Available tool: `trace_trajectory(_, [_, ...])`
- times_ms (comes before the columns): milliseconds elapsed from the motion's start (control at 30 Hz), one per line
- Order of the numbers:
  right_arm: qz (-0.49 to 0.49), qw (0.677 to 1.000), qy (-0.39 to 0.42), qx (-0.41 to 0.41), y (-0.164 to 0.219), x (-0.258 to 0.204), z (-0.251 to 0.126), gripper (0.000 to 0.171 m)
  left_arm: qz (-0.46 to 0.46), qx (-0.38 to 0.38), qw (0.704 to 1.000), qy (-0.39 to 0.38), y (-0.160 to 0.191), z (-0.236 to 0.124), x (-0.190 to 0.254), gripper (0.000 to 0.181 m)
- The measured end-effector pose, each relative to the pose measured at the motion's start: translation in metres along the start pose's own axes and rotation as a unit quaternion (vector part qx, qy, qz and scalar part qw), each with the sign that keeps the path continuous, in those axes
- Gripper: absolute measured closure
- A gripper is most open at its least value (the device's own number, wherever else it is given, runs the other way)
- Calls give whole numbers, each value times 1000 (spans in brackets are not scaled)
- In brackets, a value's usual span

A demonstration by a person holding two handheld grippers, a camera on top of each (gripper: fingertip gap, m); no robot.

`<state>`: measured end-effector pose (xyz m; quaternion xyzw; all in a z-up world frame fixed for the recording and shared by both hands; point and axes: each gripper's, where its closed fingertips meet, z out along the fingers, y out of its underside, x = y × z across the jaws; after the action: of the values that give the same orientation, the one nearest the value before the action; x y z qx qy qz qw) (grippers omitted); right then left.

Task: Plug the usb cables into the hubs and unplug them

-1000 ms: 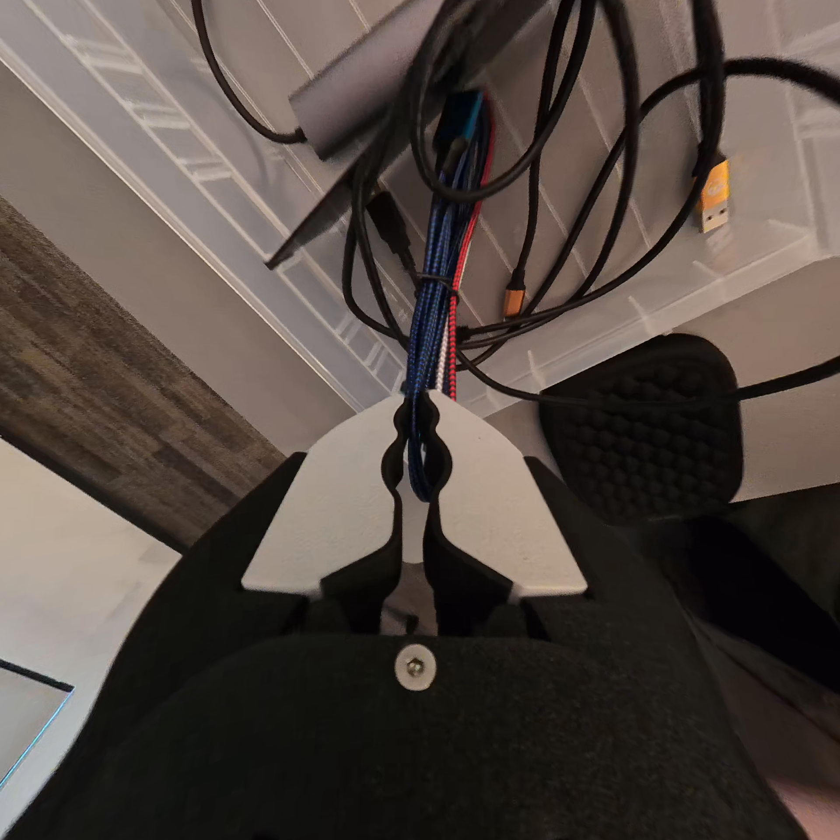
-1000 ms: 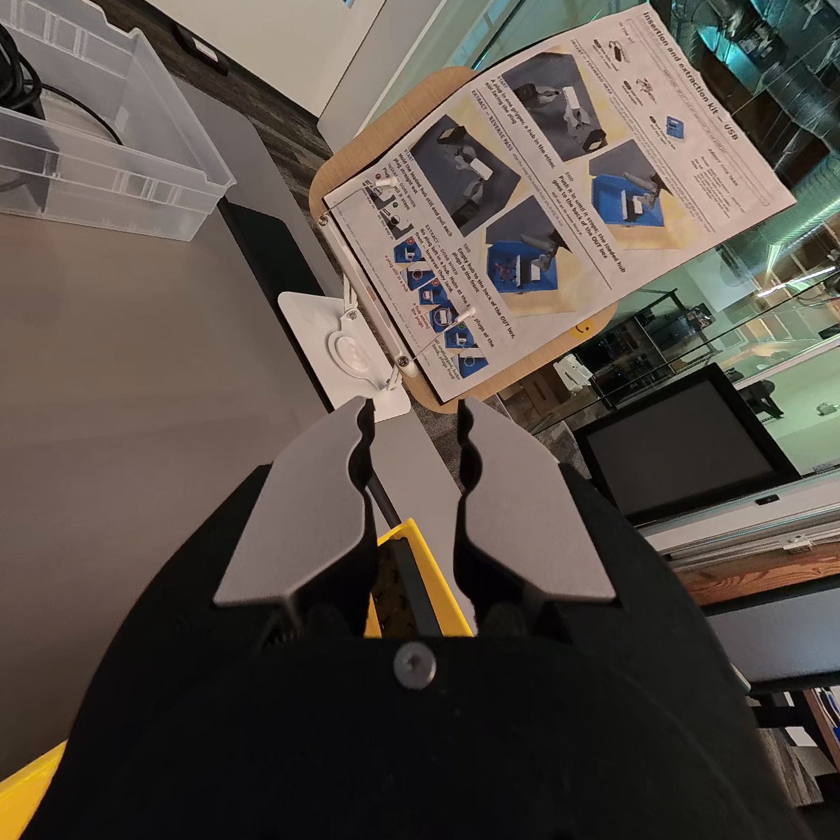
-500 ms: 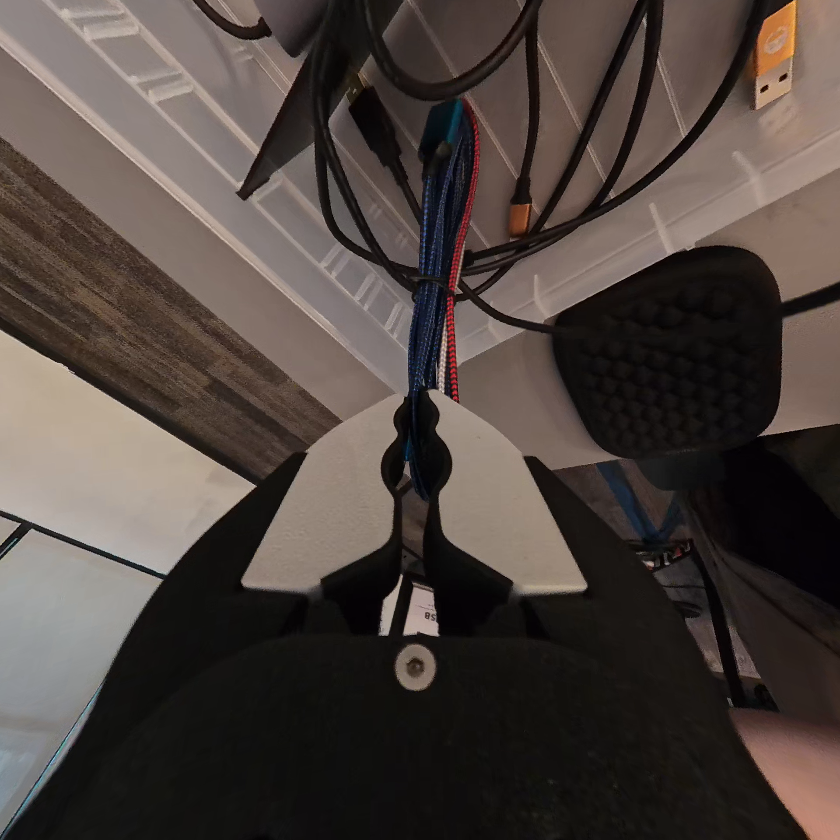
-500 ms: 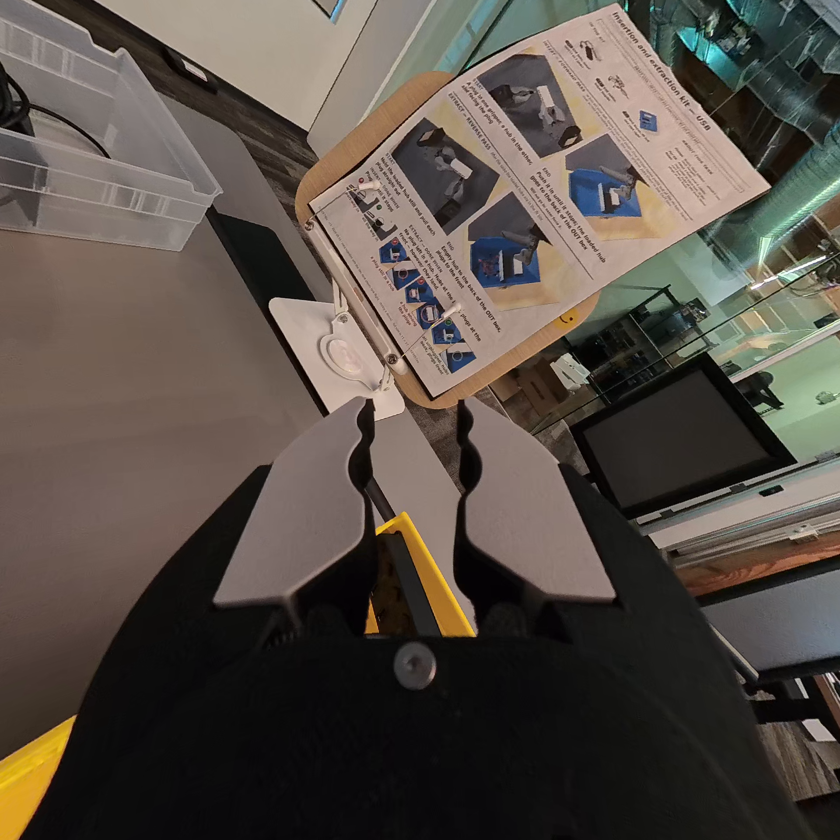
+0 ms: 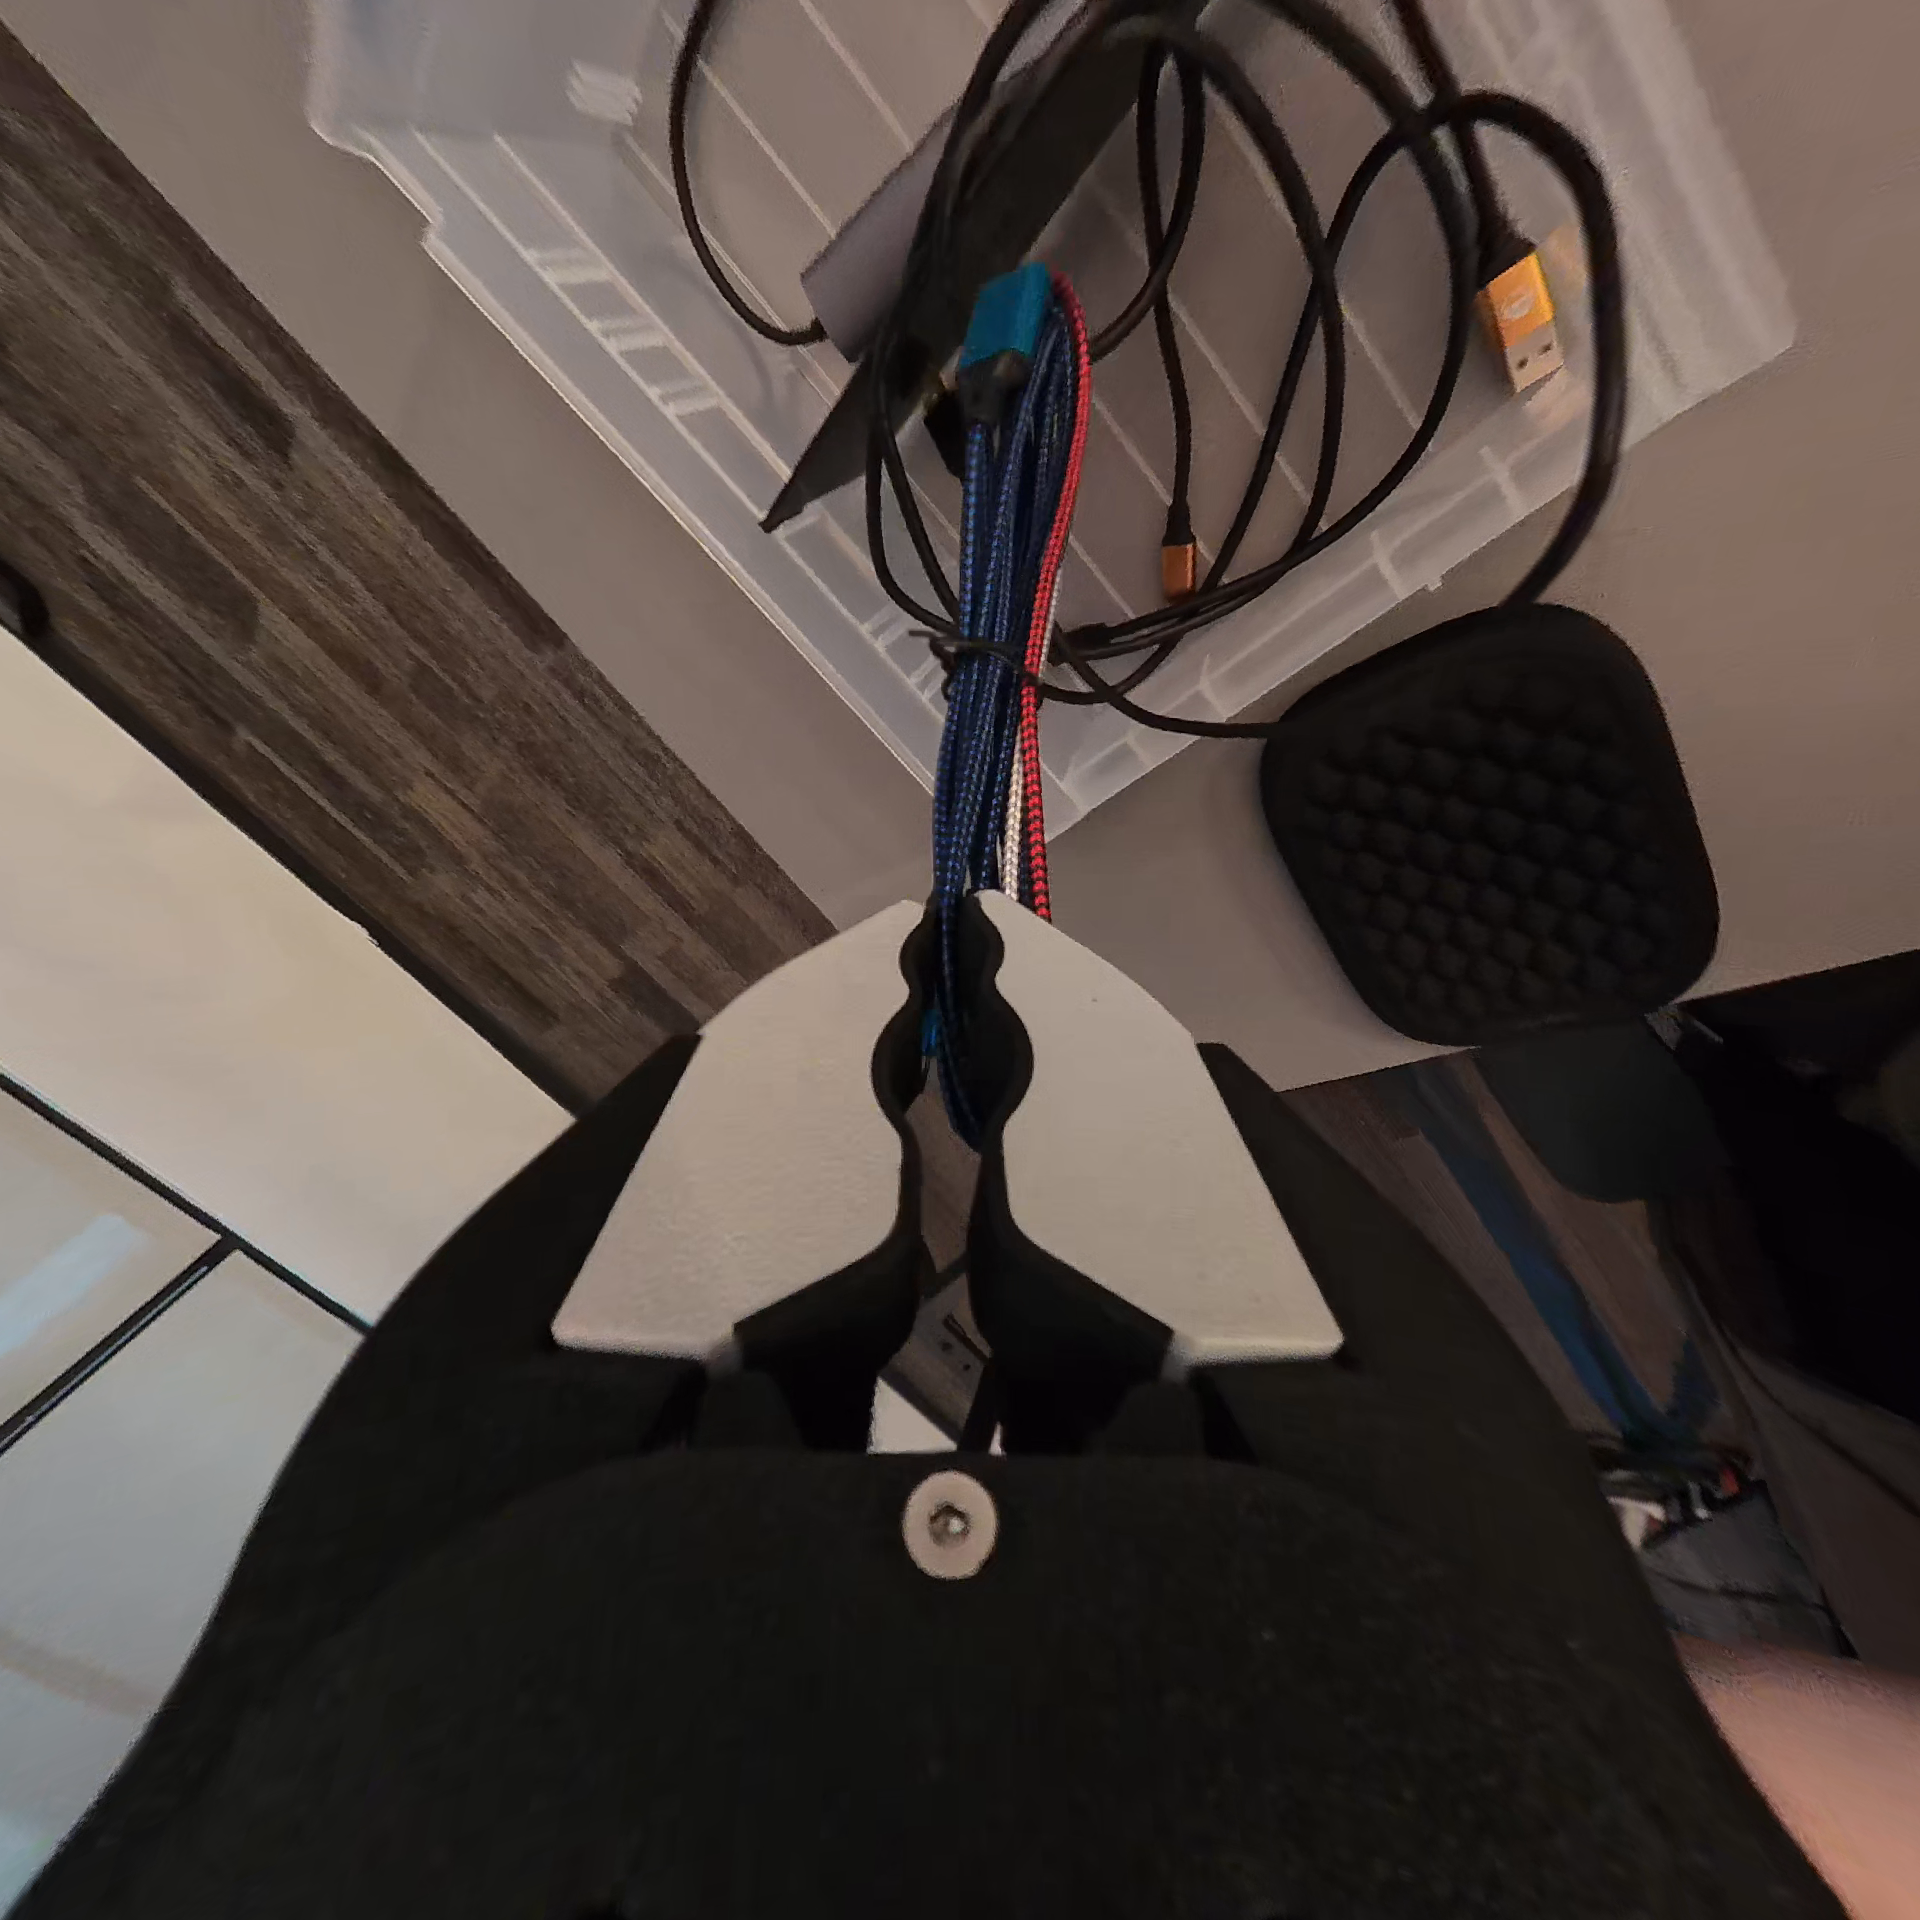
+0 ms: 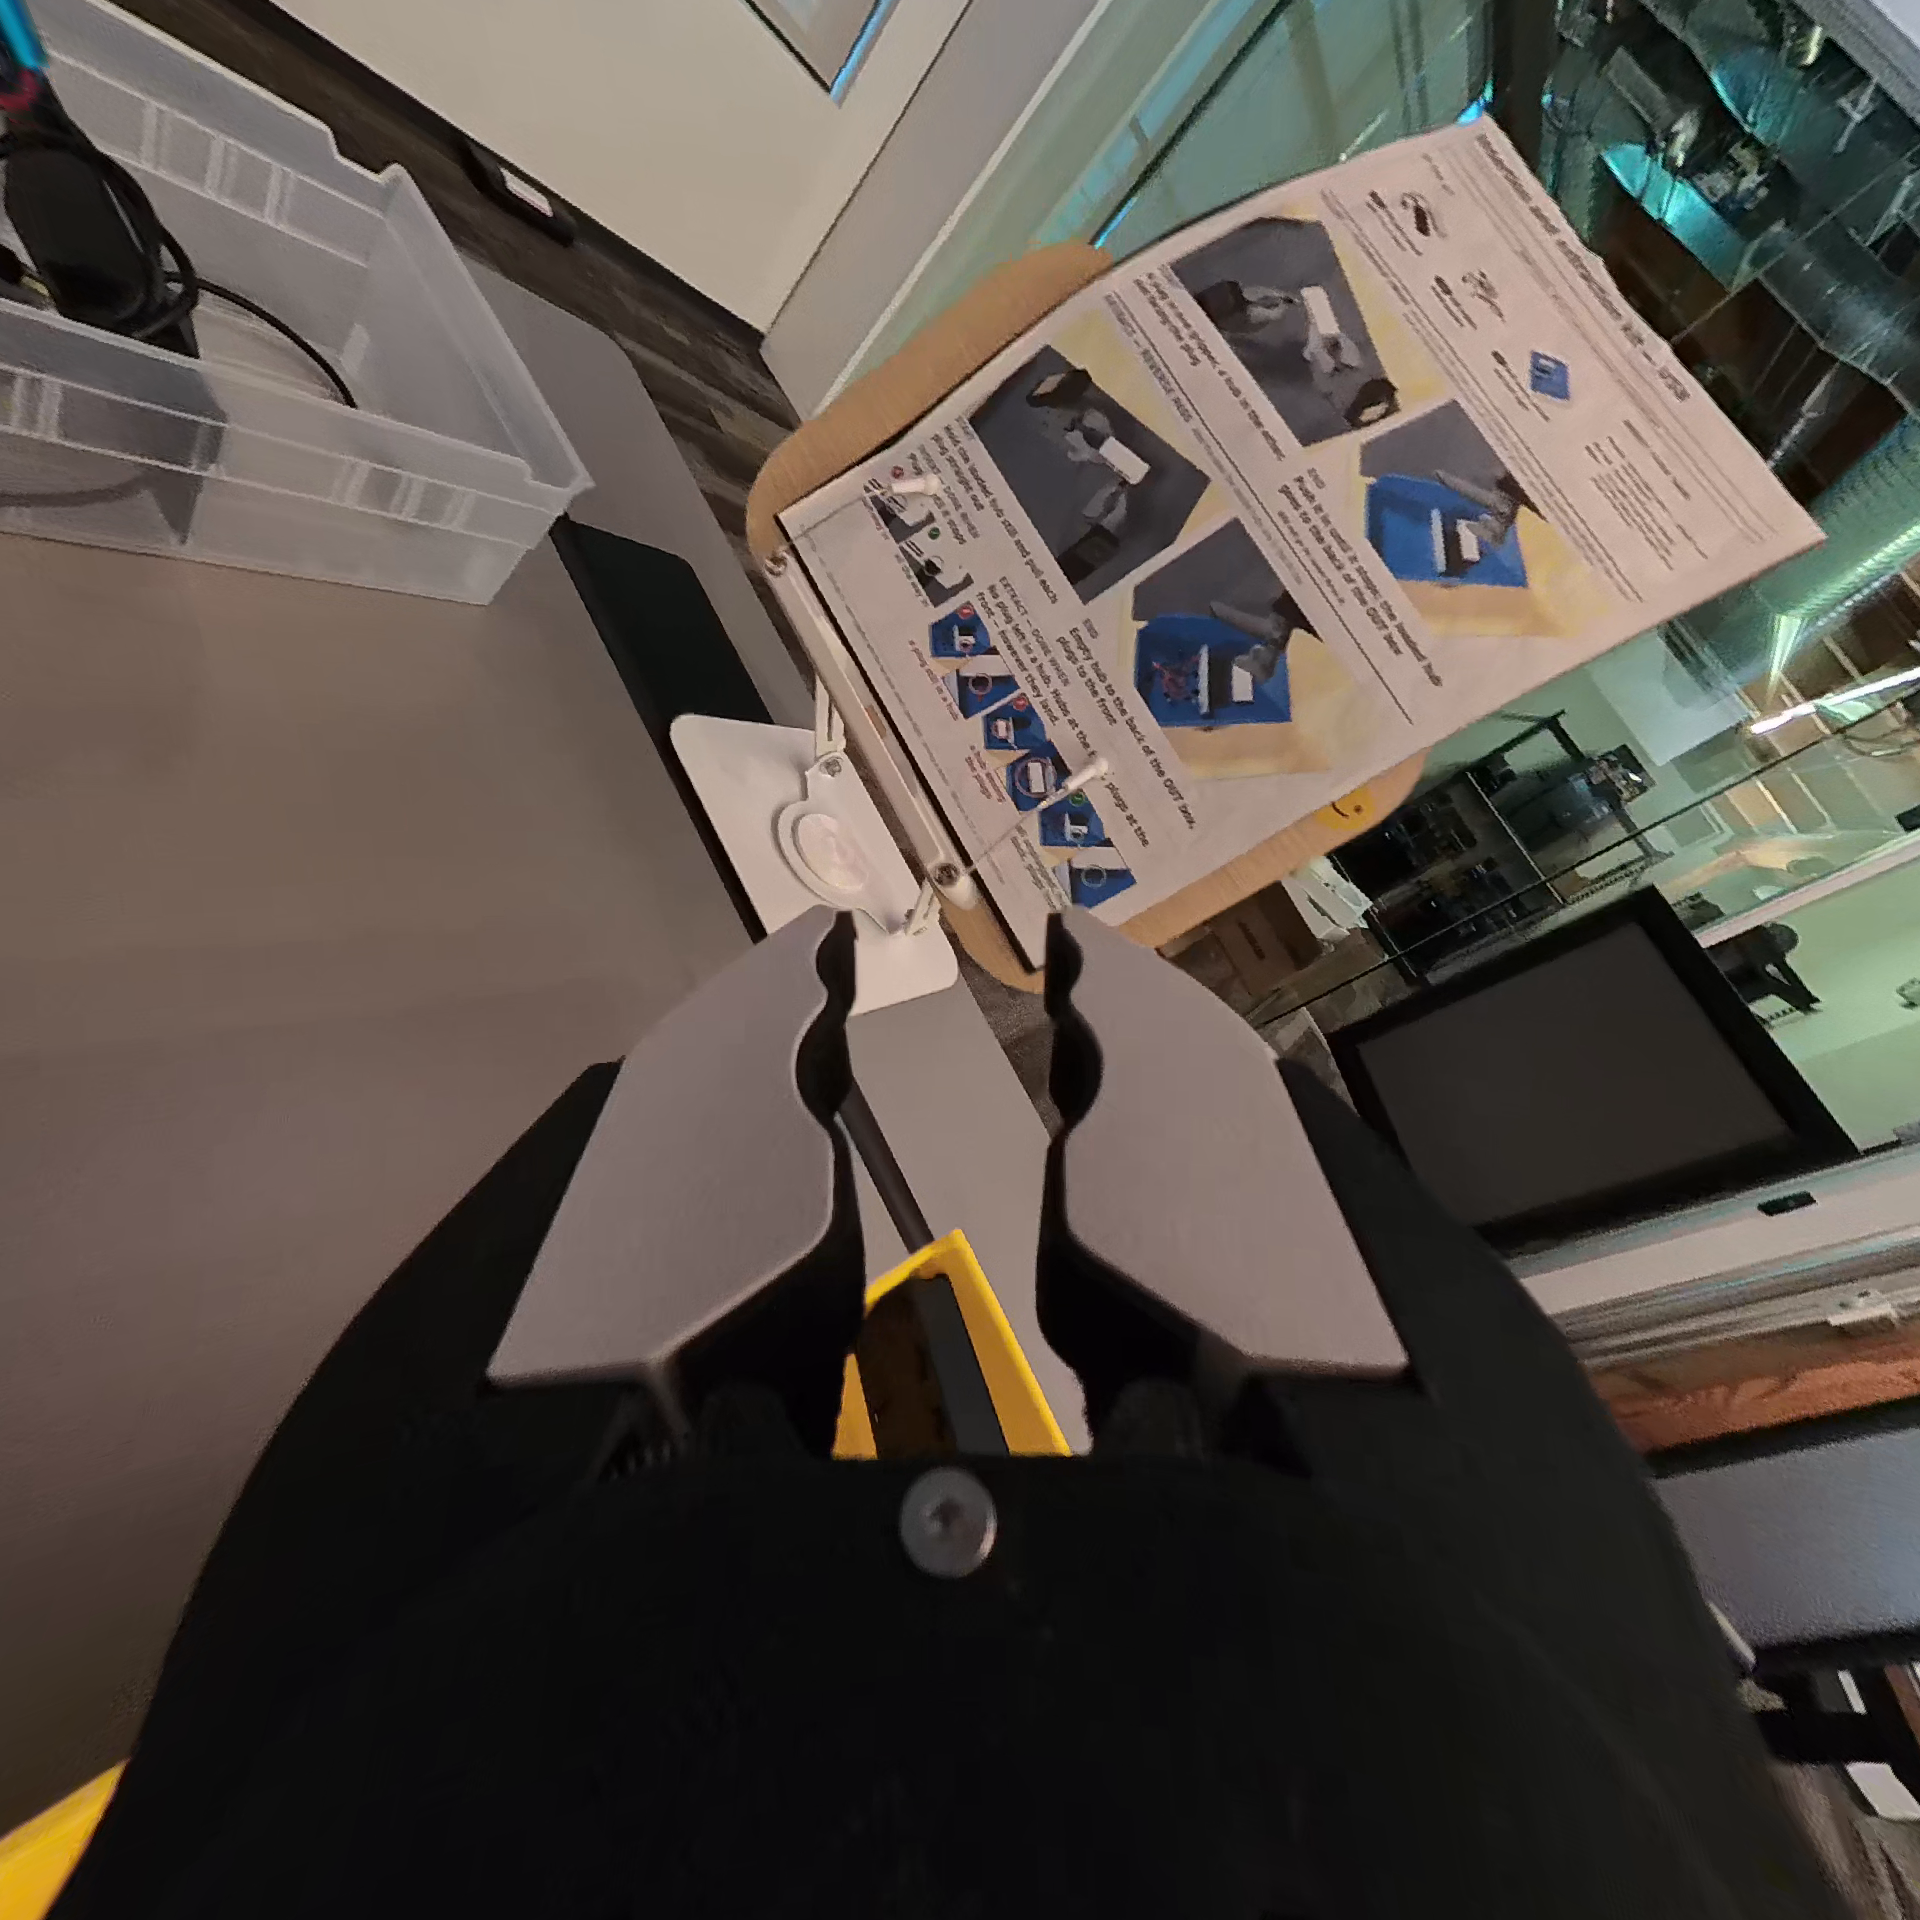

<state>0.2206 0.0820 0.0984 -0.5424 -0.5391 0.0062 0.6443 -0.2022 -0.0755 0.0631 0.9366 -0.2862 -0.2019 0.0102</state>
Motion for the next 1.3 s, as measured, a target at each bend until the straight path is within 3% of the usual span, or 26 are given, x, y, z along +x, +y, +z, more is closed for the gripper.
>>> trace_trajectory(200, [13,992,-74,97,-48,-37,9,135,40,101,994,-24,-34,-49,20,178])
trace_trajectory(333, [92,940,-221,244,-116,-90,-1,125,105,195,975,-12,-72,-77,63,178])
trace_trajectory(433, [102,915,-265,287,-145,-122,0,117,133,230,964,17,-92,-89,98,178])
trace_trajectory(600, [74,920,-278,266,-154,-162,17,117,158,257,952,51,-110,-98,136,178])
trace_trajectory(767, [74,937,-294,171,-134,-182,43,119,197,248,948,33,-113,-97,153,178])
trace_trajectory(900, [108,914,-370,125,-124,-201,45,130,213,253,944,16,-115,-98,161,178])
trace_trajectory(1033, [102,897,-415,114,-119,-215,41,156,230,248,941,18,-113,-96,167,177])
trace_trajectory(1300, [145,878,-451,71,-104,-219,50,160,210,266,941,-3,-118,-87,153,165])
